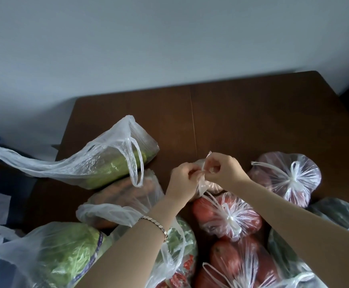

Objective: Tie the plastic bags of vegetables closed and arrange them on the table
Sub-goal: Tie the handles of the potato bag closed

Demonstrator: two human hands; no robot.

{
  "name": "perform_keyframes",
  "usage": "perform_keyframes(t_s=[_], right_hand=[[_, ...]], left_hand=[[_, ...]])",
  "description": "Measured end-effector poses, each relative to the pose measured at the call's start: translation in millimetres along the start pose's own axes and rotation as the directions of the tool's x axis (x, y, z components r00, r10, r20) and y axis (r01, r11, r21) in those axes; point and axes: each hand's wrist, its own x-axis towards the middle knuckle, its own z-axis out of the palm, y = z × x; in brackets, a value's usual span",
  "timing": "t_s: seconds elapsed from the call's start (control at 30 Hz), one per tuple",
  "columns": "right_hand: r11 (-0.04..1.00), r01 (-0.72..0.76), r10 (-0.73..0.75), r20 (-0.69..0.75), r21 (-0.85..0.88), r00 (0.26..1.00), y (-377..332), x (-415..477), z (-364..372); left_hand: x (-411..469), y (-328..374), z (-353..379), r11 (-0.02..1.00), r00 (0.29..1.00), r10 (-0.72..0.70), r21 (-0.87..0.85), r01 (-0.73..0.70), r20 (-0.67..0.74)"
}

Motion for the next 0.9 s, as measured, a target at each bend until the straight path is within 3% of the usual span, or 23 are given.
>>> perform_keyframes(t_s=[0.13,0.2,0.27,0.33,0.4,0.53,0.63,0.73,0.9], right_hand=[[0.971,-0.15,0.121,0.154,0.188,0.981,-2,3,-8],[0.973,-0.12,0.077,0.207,0.2,0.975,-1,1,-10],[0.998,0.008,-0.016,0.149,0.058,0.989,4,-2,-6],[0.965,0.207,-0.202,0.047,-0.163,0.978,10,-3,1],[0.843,0.398,-0.428,-0.003,-0.36,0.904,18,-3,8],[0.651,0.48,-0.591,0.004,-0.588,0.807,21,-4,12],[0.599,0.445,-0.587,0.013,-0.666,0.81,23,-9,14],[0.568,0.433,-0.584,0.029,-0.699,0.812,32,-18,19],[0.732,0.361,-0.446,-0.004,-0.578,0.895,32,-26,22]], left_hand=[[-2,2,0,0.996,0.998,0.066,0.056,-0.066,0.002],[-2,1,-1,0.997,0.998,0.052,0.058,-0.054,0.025],[0,0,-1,0.997,0.998,0.046,0.066,-0.049,0.053],[3,1,-2,0.999,0.997,0.007,0.043,-0.01,0.079],[5,4,-3,0.996,0.989,-0.076,-0.04,0.082,0.127],[6,1,-4,0.998,0.988,-0.043,0.049,0.036,0.151],[5,-2,-3,0.96,0.988,0.084,0.255,-0.116,0.132],[8,-4,-5,0.895,0.987,0.079,0.426,-0.131,0.139],[6,6,-5,0.827,0.992,0.03,0.553,-0.095,0.126]])
